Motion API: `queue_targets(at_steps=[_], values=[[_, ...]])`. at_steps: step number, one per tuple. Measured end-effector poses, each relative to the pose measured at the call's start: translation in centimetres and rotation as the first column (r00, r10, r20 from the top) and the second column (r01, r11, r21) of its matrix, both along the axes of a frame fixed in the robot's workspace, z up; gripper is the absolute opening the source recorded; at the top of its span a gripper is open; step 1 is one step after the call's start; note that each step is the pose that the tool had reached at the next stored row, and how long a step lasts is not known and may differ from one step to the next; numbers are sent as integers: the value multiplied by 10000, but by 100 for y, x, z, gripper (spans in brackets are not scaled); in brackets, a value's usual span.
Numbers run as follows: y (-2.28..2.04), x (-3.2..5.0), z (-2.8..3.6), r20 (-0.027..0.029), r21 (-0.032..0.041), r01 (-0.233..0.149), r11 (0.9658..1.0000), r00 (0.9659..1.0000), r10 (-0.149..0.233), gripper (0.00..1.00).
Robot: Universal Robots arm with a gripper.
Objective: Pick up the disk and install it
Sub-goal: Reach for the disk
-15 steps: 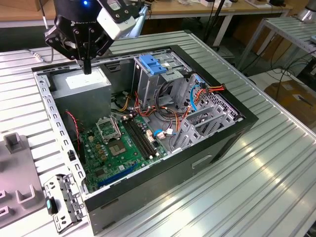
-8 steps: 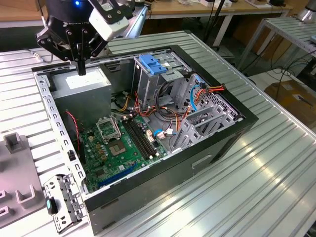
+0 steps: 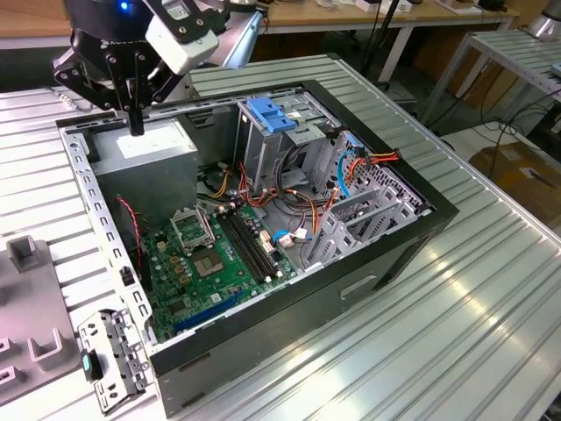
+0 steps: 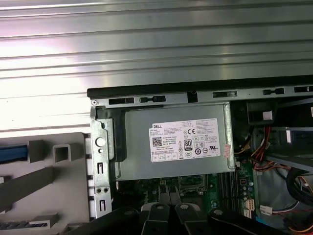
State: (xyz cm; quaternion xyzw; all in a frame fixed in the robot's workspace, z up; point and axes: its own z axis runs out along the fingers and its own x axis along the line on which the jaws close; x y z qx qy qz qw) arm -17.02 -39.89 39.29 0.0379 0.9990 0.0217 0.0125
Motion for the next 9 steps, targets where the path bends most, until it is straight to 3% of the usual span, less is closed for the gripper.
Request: queue_targets(at_steps=[9], values=[[0,-115,-1,-3,0,0,10000,10000,0,11]])
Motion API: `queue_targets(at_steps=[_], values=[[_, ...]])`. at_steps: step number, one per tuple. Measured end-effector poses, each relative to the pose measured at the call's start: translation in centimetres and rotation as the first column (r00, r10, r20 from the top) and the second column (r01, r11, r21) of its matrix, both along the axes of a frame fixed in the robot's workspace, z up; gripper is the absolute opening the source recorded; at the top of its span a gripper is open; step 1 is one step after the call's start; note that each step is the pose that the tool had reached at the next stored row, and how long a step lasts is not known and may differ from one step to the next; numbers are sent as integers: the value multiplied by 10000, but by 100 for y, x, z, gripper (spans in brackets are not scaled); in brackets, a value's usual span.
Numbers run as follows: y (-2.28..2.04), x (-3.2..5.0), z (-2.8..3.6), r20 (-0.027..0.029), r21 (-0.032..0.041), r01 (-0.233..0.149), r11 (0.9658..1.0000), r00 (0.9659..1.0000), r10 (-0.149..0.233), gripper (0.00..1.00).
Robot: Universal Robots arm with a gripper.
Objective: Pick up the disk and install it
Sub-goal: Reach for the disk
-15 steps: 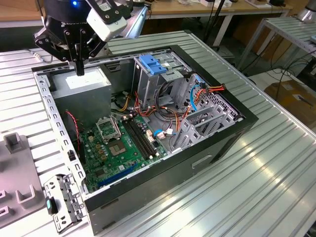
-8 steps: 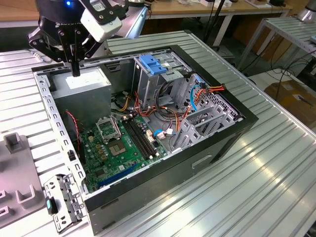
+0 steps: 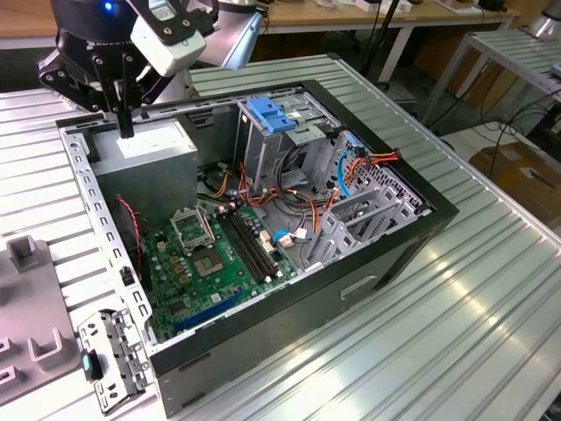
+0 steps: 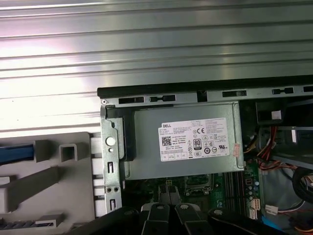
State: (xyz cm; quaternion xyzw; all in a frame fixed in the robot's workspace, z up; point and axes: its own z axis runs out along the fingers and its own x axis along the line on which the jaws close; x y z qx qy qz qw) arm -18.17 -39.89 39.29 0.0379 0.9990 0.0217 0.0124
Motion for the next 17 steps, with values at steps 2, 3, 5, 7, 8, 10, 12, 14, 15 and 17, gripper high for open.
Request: queue_targets(at_steps=[2,3,5,7,8,10,12,14,15,17], values=[[0,-21,0,-1,0,0,10000,10000,0,11],[0,-33,0,-1,1,0,10000,10000,0,11],[0,-59,0,-2,0,0,10000,10000,0,11],[0,-84,-1,-2,1,0,10000,10000,0,11],[0,-94,-1,-1,1,0,10000,10000,0,11],[0,-126,-1,-2,0,-1,10000,10000,1,11],[0,-159,-1,-3,1,-1,10000,10000,1,11],[0,-187,-2,-4,1,0,10000,10000,0,11],[0,-209,-2,-4,1,0,10000,10000,0,11],[0,-247,-2,-5,0,0,10000,10000,0,11]])
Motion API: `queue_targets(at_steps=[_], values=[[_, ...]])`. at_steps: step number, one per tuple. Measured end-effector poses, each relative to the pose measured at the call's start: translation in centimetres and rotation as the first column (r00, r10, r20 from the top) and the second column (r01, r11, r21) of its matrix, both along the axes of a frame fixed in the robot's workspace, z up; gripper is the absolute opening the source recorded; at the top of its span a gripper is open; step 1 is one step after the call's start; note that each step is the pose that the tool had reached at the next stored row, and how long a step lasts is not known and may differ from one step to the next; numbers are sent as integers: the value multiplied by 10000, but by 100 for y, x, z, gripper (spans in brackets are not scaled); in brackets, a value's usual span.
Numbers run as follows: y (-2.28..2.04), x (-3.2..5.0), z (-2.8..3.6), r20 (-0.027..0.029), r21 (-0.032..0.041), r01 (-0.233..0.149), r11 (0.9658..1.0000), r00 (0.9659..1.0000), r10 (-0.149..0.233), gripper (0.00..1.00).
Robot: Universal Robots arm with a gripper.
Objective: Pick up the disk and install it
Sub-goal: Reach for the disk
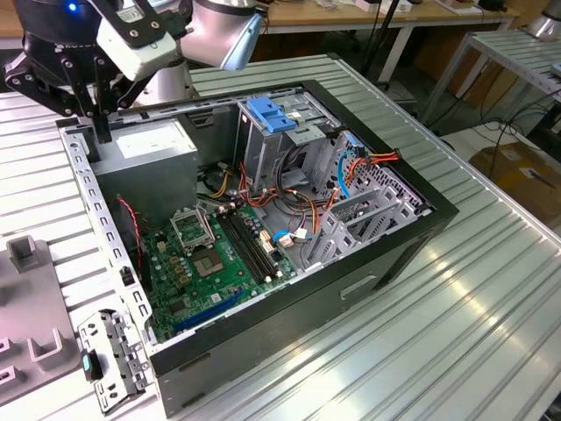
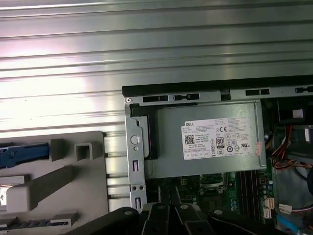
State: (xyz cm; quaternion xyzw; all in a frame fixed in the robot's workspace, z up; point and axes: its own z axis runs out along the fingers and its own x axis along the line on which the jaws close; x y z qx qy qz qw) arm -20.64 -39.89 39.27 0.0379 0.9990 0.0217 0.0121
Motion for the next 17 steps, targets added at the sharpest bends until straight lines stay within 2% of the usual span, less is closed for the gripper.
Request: queue_targets(at_steps=[17], values=[[0,-285,-2,-8,0,-1,10000,10000,1,11]])
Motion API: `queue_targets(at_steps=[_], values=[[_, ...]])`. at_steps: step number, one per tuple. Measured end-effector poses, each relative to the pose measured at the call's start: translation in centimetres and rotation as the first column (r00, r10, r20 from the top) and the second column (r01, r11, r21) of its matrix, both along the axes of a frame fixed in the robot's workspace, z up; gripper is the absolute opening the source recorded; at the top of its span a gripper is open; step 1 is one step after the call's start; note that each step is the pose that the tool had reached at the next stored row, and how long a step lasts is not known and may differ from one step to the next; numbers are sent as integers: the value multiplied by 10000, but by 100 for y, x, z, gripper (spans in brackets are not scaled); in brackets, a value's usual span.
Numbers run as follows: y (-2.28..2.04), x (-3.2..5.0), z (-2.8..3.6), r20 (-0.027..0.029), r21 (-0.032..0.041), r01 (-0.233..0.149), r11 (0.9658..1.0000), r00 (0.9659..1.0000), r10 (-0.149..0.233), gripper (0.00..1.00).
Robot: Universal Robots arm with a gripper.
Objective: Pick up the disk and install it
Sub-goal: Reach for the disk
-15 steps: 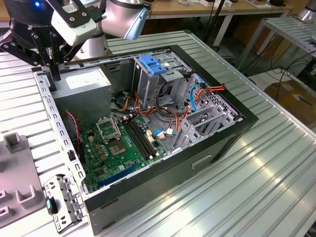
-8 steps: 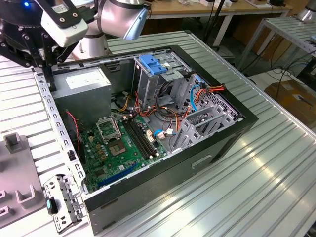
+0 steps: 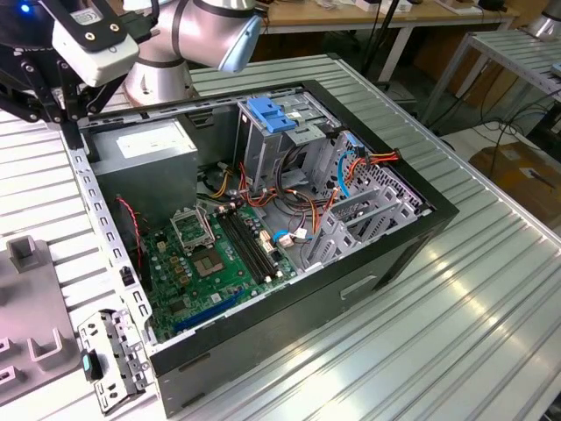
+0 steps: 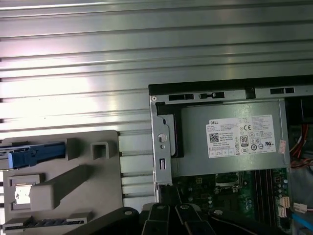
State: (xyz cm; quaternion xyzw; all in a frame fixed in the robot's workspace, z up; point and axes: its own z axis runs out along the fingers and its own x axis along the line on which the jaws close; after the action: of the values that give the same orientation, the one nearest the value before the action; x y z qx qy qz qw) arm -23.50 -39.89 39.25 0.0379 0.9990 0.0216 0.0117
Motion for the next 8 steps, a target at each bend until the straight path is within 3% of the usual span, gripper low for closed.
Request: queue_targets(at_steps=[8], values=[[0,-132,-1,-4,0,0,10000,10000,0,11]])
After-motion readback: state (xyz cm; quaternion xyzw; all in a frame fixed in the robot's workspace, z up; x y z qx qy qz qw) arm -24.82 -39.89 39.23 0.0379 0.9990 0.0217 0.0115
